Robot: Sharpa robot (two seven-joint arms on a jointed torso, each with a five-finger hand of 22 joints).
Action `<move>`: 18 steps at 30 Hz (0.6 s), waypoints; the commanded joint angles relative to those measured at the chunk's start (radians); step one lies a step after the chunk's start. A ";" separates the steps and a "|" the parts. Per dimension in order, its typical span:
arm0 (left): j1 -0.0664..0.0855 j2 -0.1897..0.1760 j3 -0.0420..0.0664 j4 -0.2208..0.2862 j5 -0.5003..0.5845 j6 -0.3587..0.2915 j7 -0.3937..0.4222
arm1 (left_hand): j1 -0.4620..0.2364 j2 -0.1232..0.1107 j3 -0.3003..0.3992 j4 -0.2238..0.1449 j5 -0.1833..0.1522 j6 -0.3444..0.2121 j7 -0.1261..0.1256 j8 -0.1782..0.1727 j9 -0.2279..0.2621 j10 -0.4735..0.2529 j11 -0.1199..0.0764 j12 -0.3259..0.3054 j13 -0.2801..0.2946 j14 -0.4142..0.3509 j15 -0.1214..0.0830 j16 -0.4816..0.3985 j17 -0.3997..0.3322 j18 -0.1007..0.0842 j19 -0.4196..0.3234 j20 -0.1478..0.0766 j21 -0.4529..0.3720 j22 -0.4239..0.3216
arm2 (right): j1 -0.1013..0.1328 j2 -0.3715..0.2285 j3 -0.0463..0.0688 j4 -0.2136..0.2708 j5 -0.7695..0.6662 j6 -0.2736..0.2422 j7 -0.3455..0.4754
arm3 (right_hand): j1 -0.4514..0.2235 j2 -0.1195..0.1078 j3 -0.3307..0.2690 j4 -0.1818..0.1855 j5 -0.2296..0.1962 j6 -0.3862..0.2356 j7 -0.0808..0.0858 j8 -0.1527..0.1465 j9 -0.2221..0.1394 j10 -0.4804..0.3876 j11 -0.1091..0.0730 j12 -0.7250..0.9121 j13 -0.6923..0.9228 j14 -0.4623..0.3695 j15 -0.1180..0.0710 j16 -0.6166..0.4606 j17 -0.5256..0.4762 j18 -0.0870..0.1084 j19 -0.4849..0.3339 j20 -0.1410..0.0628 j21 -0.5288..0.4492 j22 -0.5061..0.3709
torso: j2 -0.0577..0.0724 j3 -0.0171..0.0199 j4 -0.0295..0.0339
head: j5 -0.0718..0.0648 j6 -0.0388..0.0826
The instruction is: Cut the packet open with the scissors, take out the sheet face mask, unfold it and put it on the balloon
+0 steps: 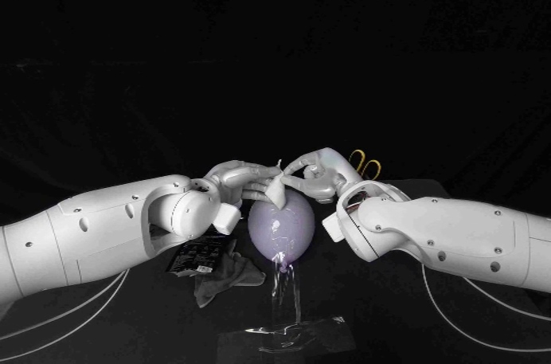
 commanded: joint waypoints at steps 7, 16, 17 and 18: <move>0.001 0.002 0.001 0.002 -0.011 0.026 0.008 | 0.018 -0.015 -0.033 0.001 0.002 0.002 0.000 -0.003 -0.007 -0.010 0.001 0.006 0.000 -0.015 0.005 0.012 0.001 0.016 0.019 -0.002 -0.020 -0.014 | 0.000 0.001 0.001 -0.005 -0.026 0.021 -0.003 | -0.004 -0.002 0.012 -0.001 0.005 0.007 0.000 0.011 0.004 0.035 -0.025 0.007 0.120 0.102 -0.007 0.007 0.263 0.002 0.001 -0.005 0.003 0.190 | 0.000 -0.0002 -0.0006 | -0.001 0.000; 0.001 0.002 0.001 0.001 -0.011 0.028 0.009 | 0.034 -0.021 -0.047 0.004 0.002 0.004 0.001 -0.009 -0.016 -0.015 0.001 0.009 -0.002 -0.021 0.005 0.016 0.000 0.016 0.026 -0.002 -0.034 -0.025 | 0.000 0.001 0.001 -0.004 -0.027 0.027 -0.006 | -0.004 -0.002 0.012 -0.001 0.005 0.007 0.000 0.011 0.004 0.035 -0.025 0.007 0.120 0.102 -0.007 0.007 0.263 0.002 0.001 -0.005 0.003 0.190 | 0.000 0.0001 -0.0003 | -0.003 0.000; 0.001 0.002 0.001 0.001 -0.010 0.028 0.009 | 0.035 -0.022 -0.049 0.006 0.002 0.004 0.002 -0.010 -0.017 -0.015 0.001 0.009 -0.002 -0.021 0.005 0.016 0.000 0.016 0.027 -0.002 -0.036 -0.026 | 0.000 0.001 0.001 -0.004 -0.027 0.029 -0.006 | -0.005 -0.002 0.016 -0.003 0.005 0.006 -0.001 0.014 0.006 0.036 -0.025 0.008 0.121 0.102 -0.007 0.007 0.263 0.003 0.001 -0.006 0.003 0.190 | 0.000 -0.0001 -0.0003 | -0.003 0.000; 0.001 0.002 0.001 0.001 -0.011 0.029 0.009 | 0.034 -0.025 -0.055 0.009 0.002 0.003 0.003 -0.012 -0.019 -0.017 0.002 0.009 -0.002 -0.023 0.006 0.017 0.000 0.016 0.028 -0.002 -0.039 -0.029 | 0.000 0.001 0.001 -0.004 -0.028 0.030 -0.007 | -0.005 -0.002 0.016 -0.003 0.005 0.006 -0.001 0.014 0.006 0.036 -0.025 0.008 0.121 0.102 -0.007 0.007 0.263 0.003 0.001 -0.006 0.003 0.190 | 0.000 0.0002 -0.0004 | -0.003 0.000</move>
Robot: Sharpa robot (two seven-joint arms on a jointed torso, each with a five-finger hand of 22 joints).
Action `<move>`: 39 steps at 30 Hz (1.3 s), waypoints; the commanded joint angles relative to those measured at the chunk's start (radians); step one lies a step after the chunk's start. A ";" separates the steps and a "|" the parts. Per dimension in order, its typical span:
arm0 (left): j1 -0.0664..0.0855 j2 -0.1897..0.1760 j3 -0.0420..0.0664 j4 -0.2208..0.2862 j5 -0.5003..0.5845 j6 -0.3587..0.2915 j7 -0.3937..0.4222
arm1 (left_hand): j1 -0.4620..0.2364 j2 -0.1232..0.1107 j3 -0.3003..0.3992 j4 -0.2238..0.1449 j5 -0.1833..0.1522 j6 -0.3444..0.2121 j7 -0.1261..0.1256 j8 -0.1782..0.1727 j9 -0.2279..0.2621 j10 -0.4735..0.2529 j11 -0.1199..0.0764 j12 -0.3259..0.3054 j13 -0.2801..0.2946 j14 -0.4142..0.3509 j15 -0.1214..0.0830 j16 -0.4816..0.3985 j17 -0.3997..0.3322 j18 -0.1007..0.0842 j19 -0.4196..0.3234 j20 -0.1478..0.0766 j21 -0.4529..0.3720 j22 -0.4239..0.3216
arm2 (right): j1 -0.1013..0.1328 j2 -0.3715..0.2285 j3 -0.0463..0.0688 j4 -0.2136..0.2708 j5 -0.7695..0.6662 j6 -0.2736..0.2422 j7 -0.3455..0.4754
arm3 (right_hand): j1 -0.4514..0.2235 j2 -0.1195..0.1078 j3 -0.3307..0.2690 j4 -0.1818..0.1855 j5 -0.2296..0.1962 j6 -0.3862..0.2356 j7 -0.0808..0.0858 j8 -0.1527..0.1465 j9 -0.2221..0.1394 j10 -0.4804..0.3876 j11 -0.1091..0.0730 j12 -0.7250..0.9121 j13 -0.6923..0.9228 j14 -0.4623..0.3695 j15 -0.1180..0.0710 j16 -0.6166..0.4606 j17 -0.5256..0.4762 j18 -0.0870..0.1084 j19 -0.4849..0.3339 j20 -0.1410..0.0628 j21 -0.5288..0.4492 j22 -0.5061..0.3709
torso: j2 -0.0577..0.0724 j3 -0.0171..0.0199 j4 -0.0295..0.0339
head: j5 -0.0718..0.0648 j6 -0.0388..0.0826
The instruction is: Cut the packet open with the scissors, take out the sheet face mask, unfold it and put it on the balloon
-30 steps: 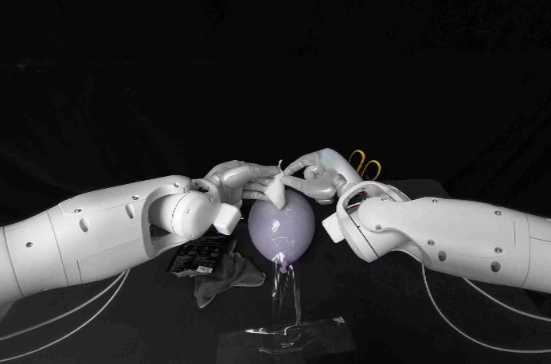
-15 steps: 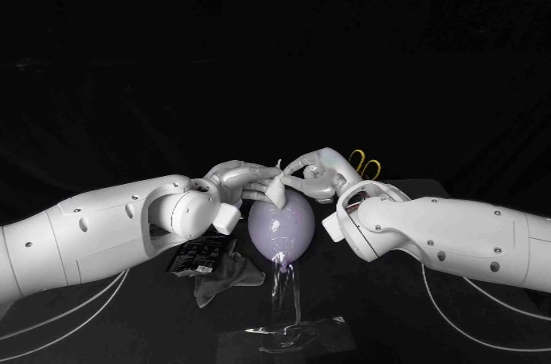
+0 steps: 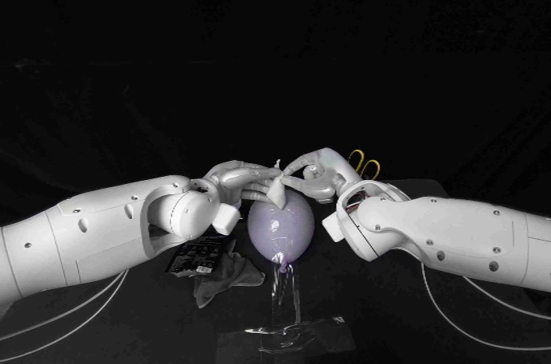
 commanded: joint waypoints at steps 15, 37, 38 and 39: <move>0.001 0.002 0.001 0.003 -0.039 0.032 -0.001 | 0.012 -0.055 -0.066 0.019 0.002 -0.020 0.023 -0.025 -0.023 -0.030 0.012 0.005 -0.006 -0.028 0.006 0.012 -0.002 0.017 0.015 0.002 -0.041 -0.028 | 0.000 0.000 0.001 0.002 -0.021 0.020 -0.002 | -0.009 -0.003 0.014 -0.003 0.002 0.008 -0.001 0.012 0.004 0.035 -0.024 0.007 0.120 0.102 -0.008 0.004 0.263 0.003 0.002 -0.007 0.003 0.191 | 0.000 0.0000 0.0002 | -0.001 -0.001; 0.001 0.005 0.001 0.000 -0.071 0.025 -0.007 | 0.103 -0.024 -0.066 0.010 0.002 -0.009 0.024 -0.023 -0.036 -0.035 0.011 0.022 -0.007 -0.042 0.007 0.030 -0.003 0.018 0.035 0.002 -0.069 -0.052 | 0.000 -0.002 0.001 0.004 -0.005 0.026 -0.004 | -0.012 -0.004 0.020 -0.006 0.002 0.007 -0.001 0.015 0.007 0.037 -0.024 0.009 0.122 0.102 -0.008 0.004 0.263 0.003 0.002 -0.007 0.003 0.191 | 0.000 -0.0002 0.0005 | -0.002 -0.002; 0.001 0.005 0.001 0.000 -0.071 0.025 -0.006 | 0.106 -0.022 -0.065 0.009 0.002 -0.007 0.023 -0.023 -0.036 -0.034 0.010 0.023 -0.007 -0.041 0.007 0.030 -0.003 0.018 0.036 0.002 -0.069 -0.052 | 0.000 -0.001 0.001 0.004 -0.005 0.027 -0.005 | -0.012 -0.004 0.020 -0.006 0.002 0.007 -0.001 0.015 0.007 0.037 -0.024 0.009 0.122 0.102 -0.008 0.004 0.263 0.003 0.002 -0.007 0.003 0.191 | 0.000 -0.0002 0.0005 | -0.002 -0.002; 0.001 0.005 0.001 0.000 -0.071 0.024 -0.005 | 0.110 -0.018 -0.064 0.009 0.002 -0.005 0.022 -0.022 -0.037 -0.033 0.009 0.024 -0.007 -0.041 0.007 0.031 -0.003 0.018 0.038 0.001 -0.069 -0.052 | 0.000 -0.001 0.001 0.004 -0.004 0.027 -0.005 | -0.012 -0.004 0.020 -0.006 0.002 0.007 -0.001 0.015 0.007 0.037 -0.024 0.009 0.122 0.102 -0.008 0.004 0.263 0.003 0.002 -0.007 0.003 0.191 | 0.000 -0.0001 0.0005 | -0.002 -0.002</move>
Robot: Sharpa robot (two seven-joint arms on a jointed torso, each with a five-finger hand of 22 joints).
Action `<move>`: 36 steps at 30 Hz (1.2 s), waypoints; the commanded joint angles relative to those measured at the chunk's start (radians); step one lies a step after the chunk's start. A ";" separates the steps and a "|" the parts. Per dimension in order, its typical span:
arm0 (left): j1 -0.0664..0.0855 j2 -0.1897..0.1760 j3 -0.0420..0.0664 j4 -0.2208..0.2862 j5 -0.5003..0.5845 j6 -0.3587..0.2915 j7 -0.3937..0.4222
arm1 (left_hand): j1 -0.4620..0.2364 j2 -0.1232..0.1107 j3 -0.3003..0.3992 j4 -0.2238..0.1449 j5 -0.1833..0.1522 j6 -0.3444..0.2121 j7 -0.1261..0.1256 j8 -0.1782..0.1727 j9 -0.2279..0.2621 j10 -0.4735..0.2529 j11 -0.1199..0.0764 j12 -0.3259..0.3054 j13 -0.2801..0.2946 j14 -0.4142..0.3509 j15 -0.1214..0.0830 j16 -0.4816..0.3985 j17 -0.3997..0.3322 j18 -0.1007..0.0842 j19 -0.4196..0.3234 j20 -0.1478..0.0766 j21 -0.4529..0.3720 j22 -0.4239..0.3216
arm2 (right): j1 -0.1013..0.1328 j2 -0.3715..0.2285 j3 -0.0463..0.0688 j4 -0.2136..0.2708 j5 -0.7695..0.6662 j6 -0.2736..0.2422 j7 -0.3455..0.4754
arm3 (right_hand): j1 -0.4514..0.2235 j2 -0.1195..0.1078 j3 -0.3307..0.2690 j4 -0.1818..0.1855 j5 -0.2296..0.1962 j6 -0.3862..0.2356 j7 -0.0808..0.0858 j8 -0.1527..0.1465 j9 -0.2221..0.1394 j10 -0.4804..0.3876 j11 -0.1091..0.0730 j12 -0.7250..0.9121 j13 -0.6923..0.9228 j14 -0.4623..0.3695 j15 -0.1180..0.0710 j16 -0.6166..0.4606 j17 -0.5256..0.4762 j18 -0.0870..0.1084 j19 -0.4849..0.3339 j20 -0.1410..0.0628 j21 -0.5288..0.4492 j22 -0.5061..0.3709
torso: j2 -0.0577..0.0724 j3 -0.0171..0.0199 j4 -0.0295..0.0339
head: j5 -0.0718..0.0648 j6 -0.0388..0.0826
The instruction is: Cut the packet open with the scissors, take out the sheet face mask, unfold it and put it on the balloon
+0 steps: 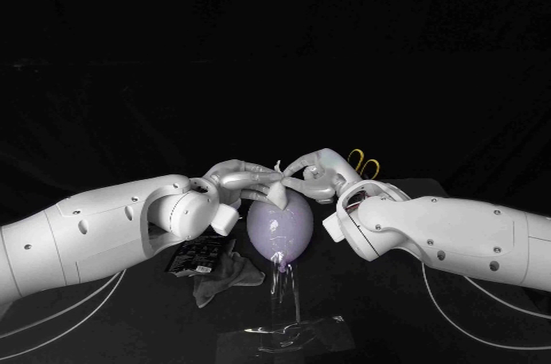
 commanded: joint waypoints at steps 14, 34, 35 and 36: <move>0.001 0.004 0.001 0.001 -0.015 -0.004 0.035 | 0.076 0.110 0.019 -0.016 0.002 0.033 -0.002 0.009 -0.006 0.032 -0.016 0.014 -0.012 0.046 -0.020 -0.001 -0.026 0.015 0.035 -0.033 0.042 0.031 | 0.000 0.003 0.001 0.004 -0.001 0.024 0.002 | -0.003 0.008 0.011 0.000 0.003 0.003 0.000 0.008 0.006 0.032 -0.015 0.006 0.123 0.106 -0.005 0.004 0.263 0.003 0.002 -0.004 0.005 0.191 | 0.000 -0.0001 -0.0002 | 0.001 -0.004; 0.000 -0.001 0.001 0.007 -0.028 -0.056 0.067 | 0.062 0.129 0.047 -0.027 0.002 0.025 -0.007 0.021 0.032 0.048 -0.018 0.014 -0.018 0.073 -0.023 -0.014 -0.049 0.006 0.000 -0.046 0.113 0.094 | 0.000 -0.010 0.001 0.007 -0.003 0.018 0.003 | -0.005 0.007 0.014 -0.002 0.003 0.003 0.000 0.010 0.007 0.032 -0.015 0.006 0.123 0.106 -0.005 0.004 0.263 0.003 0.002 -0.004 0.005 0.191 | -0.001 0.0000 -0.0001 | 0.003 -0.006; 0.000 -0.001 0.001 0.007 -0.029 -0.057 0.066 | 0.062 0.129 0.048 -0.027 0.002 0.025 -0.007 0.021 0.033 0.048 -0.018 0.014 -0.018 0.073 -0.023 -0.015 -0.049 0.006 -0.001 -0.046 0.114 0.095 | 0.000 -0.010 0.001 0.008 -0.003 0.017 0.004 | -0.005 0.007 0.014 -0.002 0.003 0.003 0.000 0.010 0.007 0.032 -0.015 0.006 0.123 0.106 -0.005 0.004 0.263 0.003 0.002 -0.004 0.005 0.191 | -0.001 0.0001 -0.0001 | 0.003 -0.006; 0.000 -0.001 0.001 0.007 -0.031 -0.059 0.066 | 0.061 0.129 0.049 -0.028 0.002 0.025 -0.007 0.022 0.035 0.048 -0.018 0.013 -0.018 0.073 -0.023 -0.015 -0.050 0.006 -0.003 -0.047 0.117 0.097 | 0.000 -0.011 0.001 0.008 -0.004 0.016 0.004 | -0.005 0.007 0.014 -0.002 0.003 0.003 0.000 0.010 0.007 0.032 -0.015 0.006 0.123 0.106 -0.005 0.004 0.263 0.003 0.002 -0.004 0.005 0.191 | 0.000 0.0000 0.0000 | 0.003 -0.006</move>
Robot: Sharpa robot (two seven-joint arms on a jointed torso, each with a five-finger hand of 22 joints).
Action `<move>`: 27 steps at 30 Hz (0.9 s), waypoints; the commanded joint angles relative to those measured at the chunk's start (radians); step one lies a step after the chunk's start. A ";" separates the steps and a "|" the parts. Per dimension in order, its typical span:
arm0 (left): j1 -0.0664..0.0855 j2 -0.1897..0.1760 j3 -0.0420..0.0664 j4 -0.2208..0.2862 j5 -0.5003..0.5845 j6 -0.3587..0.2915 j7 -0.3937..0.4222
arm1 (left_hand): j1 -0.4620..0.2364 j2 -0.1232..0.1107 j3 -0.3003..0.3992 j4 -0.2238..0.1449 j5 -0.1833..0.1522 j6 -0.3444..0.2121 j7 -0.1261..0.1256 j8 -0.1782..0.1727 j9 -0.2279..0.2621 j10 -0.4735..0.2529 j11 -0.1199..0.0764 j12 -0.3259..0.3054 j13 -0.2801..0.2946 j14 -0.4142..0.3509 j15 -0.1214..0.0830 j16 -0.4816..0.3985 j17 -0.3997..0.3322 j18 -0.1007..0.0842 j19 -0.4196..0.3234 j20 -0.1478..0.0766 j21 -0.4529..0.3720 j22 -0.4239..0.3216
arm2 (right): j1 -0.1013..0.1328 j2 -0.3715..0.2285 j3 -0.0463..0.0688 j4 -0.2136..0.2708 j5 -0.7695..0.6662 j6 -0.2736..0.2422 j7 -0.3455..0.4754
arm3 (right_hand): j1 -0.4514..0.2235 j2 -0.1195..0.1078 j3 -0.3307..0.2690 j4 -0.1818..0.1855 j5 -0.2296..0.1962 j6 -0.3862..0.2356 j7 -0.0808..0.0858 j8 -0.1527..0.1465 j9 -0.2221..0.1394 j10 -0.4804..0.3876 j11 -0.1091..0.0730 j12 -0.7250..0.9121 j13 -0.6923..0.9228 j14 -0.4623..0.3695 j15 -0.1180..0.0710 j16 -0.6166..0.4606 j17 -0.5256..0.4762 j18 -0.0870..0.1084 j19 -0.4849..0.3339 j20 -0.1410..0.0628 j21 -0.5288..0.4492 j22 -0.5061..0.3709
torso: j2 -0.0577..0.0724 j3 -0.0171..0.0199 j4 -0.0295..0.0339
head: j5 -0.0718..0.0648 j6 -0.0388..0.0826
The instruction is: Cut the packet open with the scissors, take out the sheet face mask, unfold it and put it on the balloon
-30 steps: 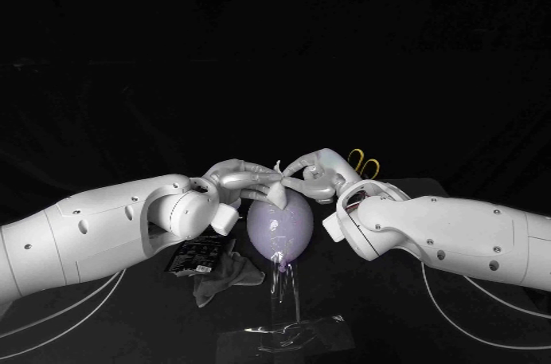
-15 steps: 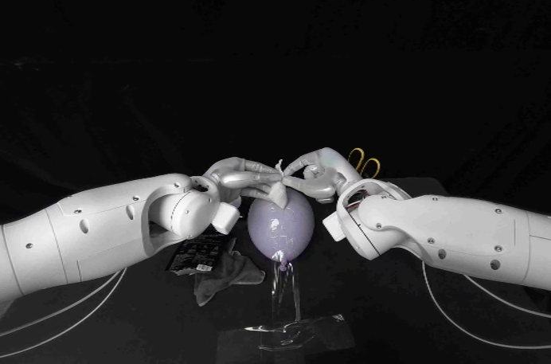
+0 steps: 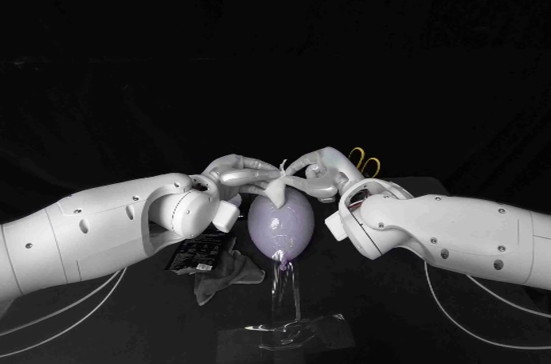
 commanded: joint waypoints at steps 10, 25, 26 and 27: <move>0.001 -0.003 0.001 0.008 -0.030 -0.038 0.018 | -0.014 0.011 0.025 -0.012 0.006 -0.010 0.001 0.018 0.064 0.005 0.004 0.005 0.002 0.007 0.001 -0.002 -0.004 -0.004 -0.026 -0.005 0.037 0.032 | 0.000 -0.008 0.000 0.005 -0.010 0.002 0.010 | -0.003 0.010 0.006 -0.002 0.002 0.004 -0.001 0.003 0.003 0.034 -0.014 0.006 0.123 0.108 -0.007 0.005 0.263 0.003 0.006 -0.005 0.006 0.191 | 0.001 -0.0001 0.0007 | 0.000 0.002; 0.001 -0.007 0.001 0.008 -0.018 -0.147 0.063 | -0.038 0.013 0.061 -0.022 0.006 -0.028 0.008 0.030 0.119 0.003 0.007 0.022 0.015 0.009 0.001 0.016 -0.004 -0.005 -0.057 -0.008 0.091 0.081 | 0.000 -0.042 0.000 0.030 -0.015 0.003 0.007 | -0.006 0.008 0.011 -0.005 0.002 0.003 -0.001 0.006 0.004 0.036 -0.015 0.009 0.126 0.108 -0.007 0.005 0.263 0.002 0.007 -0.005 0.010 0.192 | 0.000 -0.0003 -0.0001 | 0.001 0.005; 0.001 -0.007 0.001 0.007 -0.016 -0.151 0.066 | -0.039 0.013 0.063 -0.022 0.006 -0.029 0.008 0.031 0.121 0.003 0.007 0.023 0.015 0.009 0.001 0.016 -0.004 -0.005 -0.058 -0.008 0.093 0.083 | 0.000 -0.044 0.000 0.031 -0.016 0.003 0.007 | -0.006 0.008 0.011 -0.005 0.002 0.003 -0.001 0.006 0.004 0.036 -0.015 0.009 0.126 0.108 -0.007 0.005 0.263 0.002 0.007 -0.005 0.010 0.192 | 0.000 -0.0004 -0.0002 | 0.001 0.005; 0.001 -0.007 0.001 0.006 -0.014 -0.158 0.069 | -0.040 0.014 0.066 -0.022 0.006 -0.031 0.008 0.032 0.126 0.002 0.007 0.024 0.016 0.010 0.001 0.018 -0.003 -0.005 -0.060 -0.008 0.097 0.086 | 0.000 -0.048 0.000 0.034 -0.017 0.002 0.008 | -0.006 0.008 0.011 -0.005 0.002 0.003 -0.001 0.006 0.004 0.036 -0.015 0.009 0.126 0.108 -0.007 0.005 0.263 0.002 0.007 -0.005 0.010 0.192 | 0.000 -0.0003 -0.0004 | 0.001 0.005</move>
